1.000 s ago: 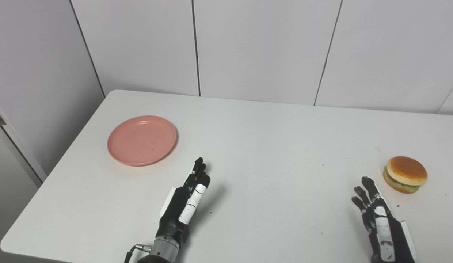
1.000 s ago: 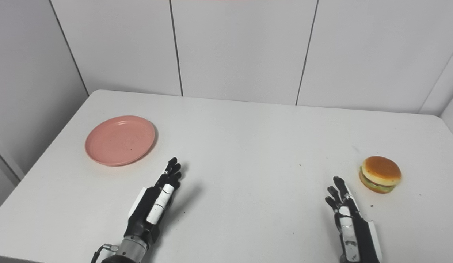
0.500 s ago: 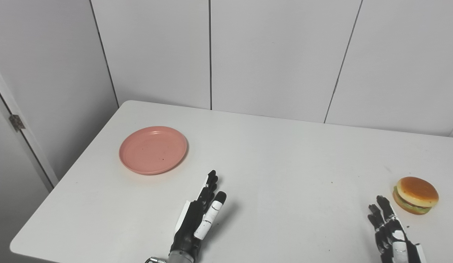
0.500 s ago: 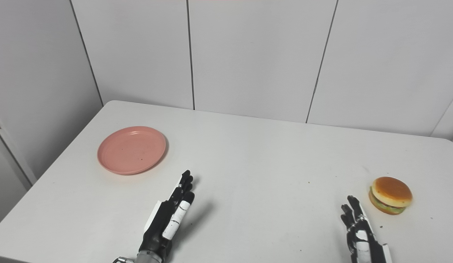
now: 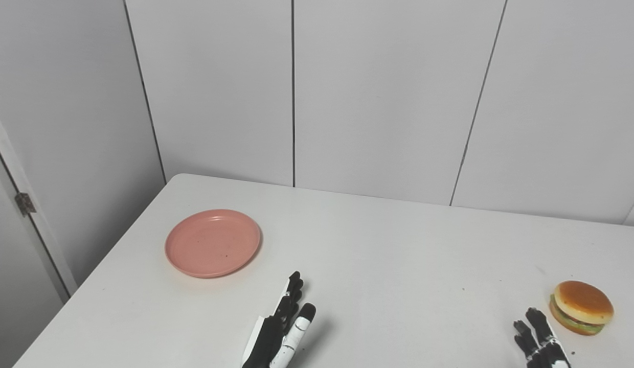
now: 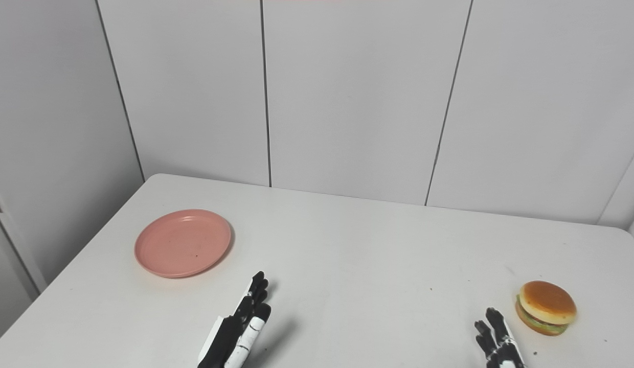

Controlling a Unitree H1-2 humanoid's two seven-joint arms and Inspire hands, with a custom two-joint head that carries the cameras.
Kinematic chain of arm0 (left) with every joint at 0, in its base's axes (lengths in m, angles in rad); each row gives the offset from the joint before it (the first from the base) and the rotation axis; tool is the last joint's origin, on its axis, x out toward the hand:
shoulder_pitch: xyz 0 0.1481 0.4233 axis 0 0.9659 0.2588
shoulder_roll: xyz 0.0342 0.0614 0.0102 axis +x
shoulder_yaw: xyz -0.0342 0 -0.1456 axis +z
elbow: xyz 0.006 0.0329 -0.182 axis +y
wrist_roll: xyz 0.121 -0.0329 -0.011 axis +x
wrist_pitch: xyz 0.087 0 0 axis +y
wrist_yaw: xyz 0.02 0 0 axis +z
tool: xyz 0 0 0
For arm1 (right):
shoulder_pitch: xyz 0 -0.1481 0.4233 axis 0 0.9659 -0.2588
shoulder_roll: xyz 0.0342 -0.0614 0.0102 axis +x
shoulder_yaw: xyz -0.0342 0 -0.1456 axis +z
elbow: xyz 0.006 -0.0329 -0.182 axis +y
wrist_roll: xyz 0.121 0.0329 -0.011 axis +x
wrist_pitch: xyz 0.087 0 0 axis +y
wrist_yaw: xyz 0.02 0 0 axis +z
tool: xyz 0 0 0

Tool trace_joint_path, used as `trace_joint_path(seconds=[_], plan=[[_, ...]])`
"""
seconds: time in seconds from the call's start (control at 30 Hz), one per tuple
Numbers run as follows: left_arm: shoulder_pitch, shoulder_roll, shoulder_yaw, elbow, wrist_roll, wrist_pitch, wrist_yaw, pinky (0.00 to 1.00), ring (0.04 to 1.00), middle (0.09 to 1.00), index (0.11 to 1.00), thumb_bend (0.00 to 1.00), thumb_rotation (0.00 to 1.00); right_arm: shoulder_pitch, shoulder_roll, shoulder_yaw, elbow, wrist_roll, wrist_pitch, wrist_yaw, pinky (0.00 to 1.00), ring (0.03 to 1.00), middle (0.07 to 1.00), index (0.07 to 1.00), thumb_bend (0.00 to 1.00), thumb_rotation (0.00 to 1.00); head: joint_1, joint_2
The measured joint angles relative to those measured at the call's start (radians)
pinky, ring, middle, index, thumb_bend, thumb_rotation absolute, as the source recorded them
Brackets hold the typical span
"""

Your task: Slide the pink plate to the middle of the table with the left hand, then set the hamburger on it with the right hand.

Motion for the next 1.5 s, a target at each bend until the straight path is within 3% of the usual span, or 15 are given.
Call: trace_joint_path(seconds=[0.3, 0.5, 0.6, 0.83, 1.0, 1.2, 1.33, 1.5], plan=[[0.000, 0.000, 0.000, 0.000, -0.006, -0.002, 0.000, 1.00, 1.000, 1.000, 1.000, 0.76, 0.91, 0.000, 0.000, 0.000, -0.002, -0.014, 0.000, -0.001, 0.94, 0.926, 0.963, 0.936, 0.81, 0.97, 0.000, 0.002], [-0.001, 0.001, 0.019, -0.006, -0.086, 0.004, -0.016, 1.00, 1.000, 1.000, 1.000, 0.75, 0.85, 0.000, 0.001, 0.001, -0.001, -0.019, 0.000, -0.002, 0.95, 0.929, 0.969, 0.939, 0.81, 0.97, -0.003, -0.009], [-0.001, 0.002, 0.025, -0.034, -0.100, 0.016, -0.022, 1.00, 1.000, 1.000, 1.000, 0.82, 0.87, -0.002, 0.001, 0.002, 0.000, -0.019, 0.000, -0.002, 0.94, 0.923, 0.965, 0.935, 0.82, 0.96, 0.003, -0.014], [-0.043, 0.014, 0.091, -0.118, -0.122, 0.048, -0.032, 1.00, 1.000, 1.000, 1.000, 0.85, 0.89, -0.005, 0.000, 0.000, 0.011, -0.019, -0.003, -0.001, 0.94, 0.928, 0.964, 0.944, 0.81, 0.96, 0.005, -0.025], [-0.111, 0.092, 0.145, -0.127, -0.126, 0.081, -0.034, 1.00, 0.989, 0.939, 0.957, 0.96, 0.92, -0.006, -0.003, -0.002, 0.018, -0.020, -0.003, -0.003, 0.95, 0.931, 0.963, 0.943, 0.79, 0.94, 0.002, -0.028], [-0.217, 0.165, 0.189, -0.155, -0.164, 0.144, -0.040, 0.98, 0.965, 0.908, 0.941, 0.95, 0.91, -0.006, -0.003, -0.002, 0.018, -0.026, -0.003, -0.003, 0.95, 0.930, 0.965, 0.941, 0.77, 0.93, -0.002, -0.028], [-0.272, 0.191, 0.215, -0.153, -0.195, 0.148, -0.047, 0.96, 0.938, 0.900, 0.885, 0.95, 0.91, -0.007, -0.002, -0.001, 0.018, -0.034, -0.005, -0.004, 0.94, 0.918, 0.959, 0.936, 0.76, 0.94, -0.003, -0.031], [-0.327, 0.260, 0.273, -0.083, -0.208, 0.146, -0.049, 0.94, 0.915, 0.904, 0.862, 0.94, 0.91, -0.007, -0.003, -0.001, 0.018, -0.039, -0.008, -0.005, 0.93, 0.914, 0.958, 0.935, 0.76, 0.94, -0.003, -0.032]])
